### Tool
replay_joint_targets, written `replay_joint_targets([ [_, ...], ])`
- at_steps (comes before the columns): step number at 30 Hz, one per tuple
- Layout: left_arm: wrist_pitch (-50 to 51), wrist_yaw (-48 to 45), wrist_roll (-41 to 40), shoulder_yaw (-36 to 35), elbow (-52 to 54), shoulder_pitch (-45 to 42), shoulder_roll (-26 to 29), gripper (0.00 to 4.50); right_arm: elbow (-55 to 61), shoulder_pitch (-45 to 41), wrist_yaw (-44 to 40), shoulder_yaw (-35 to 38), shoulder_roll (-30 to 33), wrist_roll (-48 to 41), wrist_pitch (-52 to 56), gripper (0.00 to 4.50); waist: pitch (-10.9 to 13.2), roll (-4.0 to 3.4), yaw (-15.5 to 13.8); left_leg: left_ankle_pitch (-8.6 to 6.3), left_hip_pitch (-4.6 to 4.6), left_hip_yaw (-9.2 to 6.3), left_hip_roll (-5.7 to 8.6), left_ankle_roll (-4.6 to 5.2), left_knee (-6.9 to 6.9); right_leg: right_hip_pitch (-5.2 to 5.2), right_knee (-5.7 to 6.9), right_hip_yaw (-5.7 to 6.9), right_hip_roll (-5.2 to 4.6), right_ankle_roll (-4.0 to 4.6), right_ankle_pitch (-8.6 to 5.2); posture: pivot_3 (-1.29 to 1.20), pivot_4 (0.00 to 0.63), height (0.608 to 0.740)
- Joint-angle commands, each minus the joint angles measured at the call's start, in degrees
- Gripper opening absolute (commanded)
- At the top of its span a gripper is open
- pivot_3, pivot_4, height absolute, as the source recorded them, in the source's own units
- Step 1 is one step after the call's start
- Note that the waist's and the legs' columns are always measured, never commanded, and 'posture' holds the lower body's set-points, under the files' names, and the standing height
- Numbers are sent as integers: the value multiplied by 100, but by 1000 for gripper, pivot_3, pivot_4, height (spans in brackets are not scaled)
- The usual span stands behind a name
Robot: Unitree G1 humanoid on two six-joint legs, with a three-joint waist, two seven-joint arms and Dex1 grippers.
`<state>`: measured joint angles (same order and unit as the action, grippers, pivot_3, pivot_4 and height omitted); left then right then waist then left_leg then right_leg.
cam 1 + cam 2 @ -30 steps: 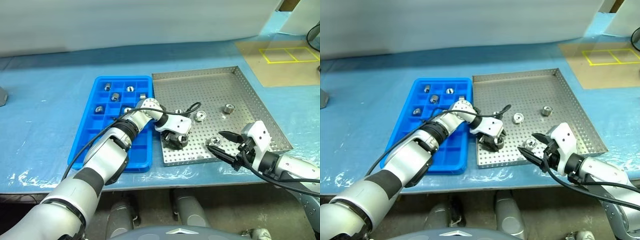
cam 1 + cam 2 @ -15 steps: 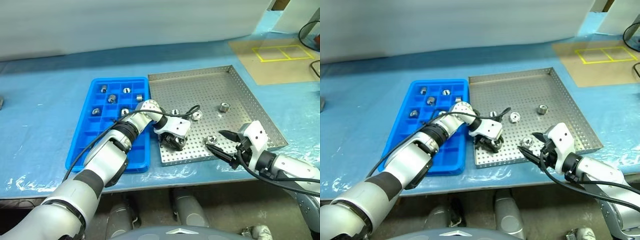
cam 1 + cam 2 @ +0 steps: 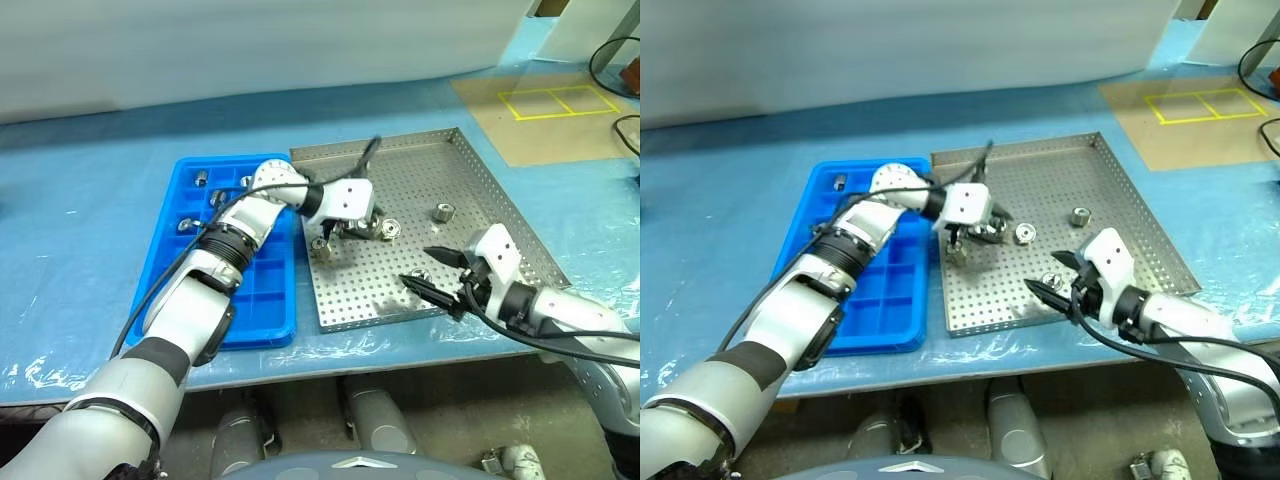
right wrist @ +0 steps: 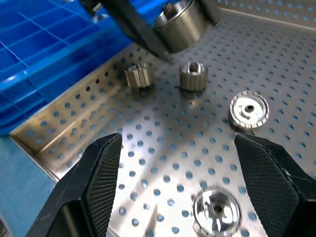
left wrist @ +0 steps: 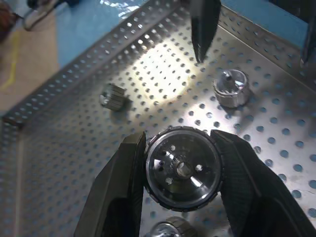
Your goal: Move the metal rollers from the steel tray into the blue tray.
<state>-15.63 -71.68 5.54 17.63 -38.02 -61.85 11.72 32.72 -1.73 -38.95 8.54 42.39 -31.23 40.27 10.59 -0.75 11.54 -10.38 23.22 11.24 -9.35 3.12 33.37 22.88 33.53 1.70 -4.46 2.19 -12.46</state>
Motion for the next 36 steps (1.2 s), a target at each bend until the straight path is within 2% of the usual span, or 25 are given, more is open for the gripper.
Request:
replay_joint_targets([
  [1, 648, -220, -641, -466, 1080, 351, 535, 1726, -323, -747, -314, -371, -10, 84, -260, 3731, 1, 0, 19, 0, -4, 0, -1, 0, 0, -1, 2, -1, 0, 0, 0, -464, 150, 740],
  [5, 1772, -543, -1543, -1020, 2216, 994, 1338, 1726, -929, -1831, -629, -950, -377, 105, -378, 3731, 6, -2, -52, 14, -12, 0, -15, -21, -4, 14, 33, -2, 9, 5, 3, -351, 150, 740],
  [10, 2441, 326, -1516, -1609, 2865, 1574, 2083, 1726, -1896, -2845, -1230, -1753, -932, 447, -852, 3731, 7, -2, -348, 33, -12, -4, -37, -50, -6, 29, 73, 12, 16, 17, -2, -213, 150, 740],
  [12, 2627, 659, -1443, -1930, 2955, 2015, 2420, 1726, -2366, -3250, -1486, -2030, -1240, 547, -1067, 3731, 12, 1, -825, 38, -10, -1, -36, -59, -7, 41, 99, 10, 14, 35, -14, -108, 150, 740],
  [15, 2603, 1045, -1277, -2173, 2823, 2598, 2864, 1726, -2977, -3601, -1812, -2260, -1569, 733, -1363, 3731, 12, 2, -976, 49, -20, 17, -46, -79, -11, 66, 131, -8, 15, 45, -20, -56, 150, 740],
  [20, 2569, 1498, -1325, -2344, 2803, 3094, 3028, 1726, -3460, -3836, -2162, -2368, -1807, 925, -1648, 3731, 15, 8, -1410, 50, -16, 18, -51, -117, -27, 76, 136, -3, 16, 46, -20, -18, 150, 740],
  [23, 2613, 1544, -1386, -2325, 2829, 3301, 3041, 1726, -3537, -3893, -2255, -2457, -1910, 1072, -1739, 3731, 13, 12, -1536, 51, -13, 26, -49, -115, -24, 75, 138, -7, 12, 47, -20, -23, 150, 740],
  [30, 2784, 1404, -1578, -2165, 3242, 3884, 3005, 1726, -3318, -3737, -2348, -2466, -2015, 1000, -1497, 3731, 9, 24, -1546, 57, -14, 29, -53, -124, -27, 88, 149, -11, 13, 47, -20, -34, 150, 740],
  [36, 2691, 1288, -1454, -1806, 3203, 3928, 2976, 1726, -3235, -3653, -2277, -2404, -1960, 1063, -1434, 3731, 9, 25, -1545, 69, -23, 29, -53, -142, -29, 97, 172, -17, 15, 46, -20, -57, 150, 740],
])
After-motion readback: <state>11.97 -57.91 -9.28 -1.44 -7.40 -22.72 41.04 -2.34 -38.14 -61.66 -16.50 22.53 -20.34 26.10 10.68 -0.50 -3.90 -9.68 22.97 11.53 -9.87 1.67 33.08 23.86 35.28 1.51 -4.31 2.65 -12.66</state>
